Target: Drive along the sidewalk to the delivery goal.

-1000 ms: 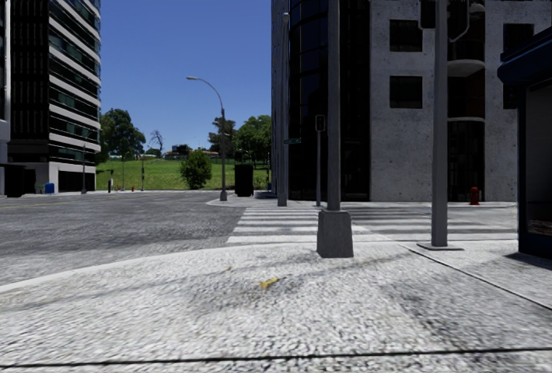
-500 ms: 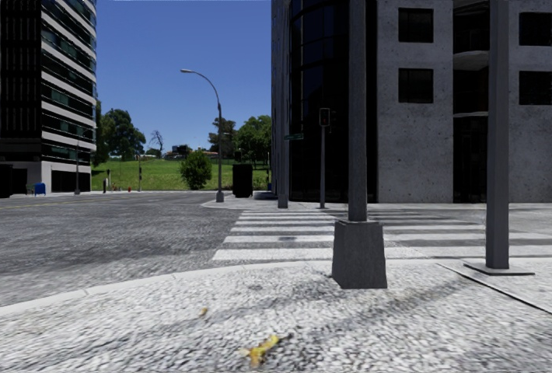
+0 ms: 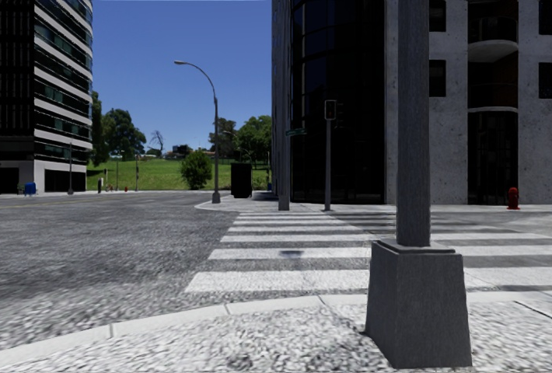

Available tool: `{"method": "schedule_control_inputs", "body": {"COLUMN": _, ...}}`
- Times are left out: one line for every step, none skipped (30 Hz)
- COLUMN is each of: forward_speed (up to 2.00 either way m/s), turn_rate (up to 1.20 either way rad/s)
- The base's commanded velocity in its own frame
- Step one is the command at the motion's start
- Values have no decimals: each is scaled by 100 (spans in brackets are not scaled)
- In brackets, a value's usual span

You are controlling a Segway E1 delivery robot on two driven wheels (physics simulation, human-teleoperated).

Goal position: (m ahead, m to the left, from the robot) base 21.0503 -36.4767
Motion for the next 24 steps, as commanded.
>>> {"method": "schedule_control_inputs", "body": {"forward_speed": 200, "turn_rate": 0}}
{"method": "schedule_control_inputs", "body": {"forward_speed": 200, "turn_rate": 0}}
{"method": "schedule_control_inputs", "body": {"forward_speed": 200, "turn_rate": 0}}
{"method": "schedule_control_inputs", "body": {"forward_speed": 200, "turn_rate": 0}}
{"method": "schedule_control_inputs", "body": {"forward_speed": 200, "turn_rate": 0}}
{"method": "schedule_control_inputs", "body": {"forward_speed": 200, "turn_rate": 0}}
{"method": "schedule_control_inputs", "body": {"forward_speed": 200, "turn_rate": 0}}
{"method": "schedule_control_inputs", "body": {"forward_speed": 200, "turn_rate": 0}}
{"method": "schedule_control_inputs", "body": {"forward_speed": 200, "turn_rate": 0}}
{"method": "schedule_control_inputs", "body": {"forward_speed": 200, "turn_rate": 0}}
{"method": "schedule_control_inputs", "body": {"forward_speed": 200, "turn_rate": 0}}
{"method": "schedule_control_inputs", "body": {"forward_speed": 200, "turn_rate": 0}}
{"method": "schedule_control_inputs", "body": {"forward_speed": 200, "turn_rate": 0}}
{"method": "schedule_control_inputs", "body": {"forward_speed": 200, "turn_rate": 0}}
{"method": "schedule_control_inputs", "body": {"forward_speed": 200, "turn_rate": 0}}
{"method": "schedule_control_inputs", "body": {"forward_speed": 200, "turn_rate": 0}}
{"method": "schedule_control_inputs", "body": {"forward_speed": 200, "turn_rate": 0}}
{"method": "schedule_control_inputs", "body": {"forward_speed": 160, "turn_rate": -24}}
{"method": "schedule_control_inputs", "body": {"forward_speed": 160, "turn_rate": -24}}
{"method": "schedule_control_inputs", "body": {"forward_speed": 155, "turn_rate": -25}}
{"method": "schedule_control_inputs", "body": {"forward_speed": 150, "turn_rate": -26}}
{"method": "schedule_control_inputs", "body": {"forward_speed": 140, "turn_rate": -29}}
{"method": "schedule_control_inputs", "body": {"forward_speed": 137, "turn_rate": -32}}
{"method": "schedule_control_inputs", "body": {"forward_speed": 136, "turn_rate": -42}}
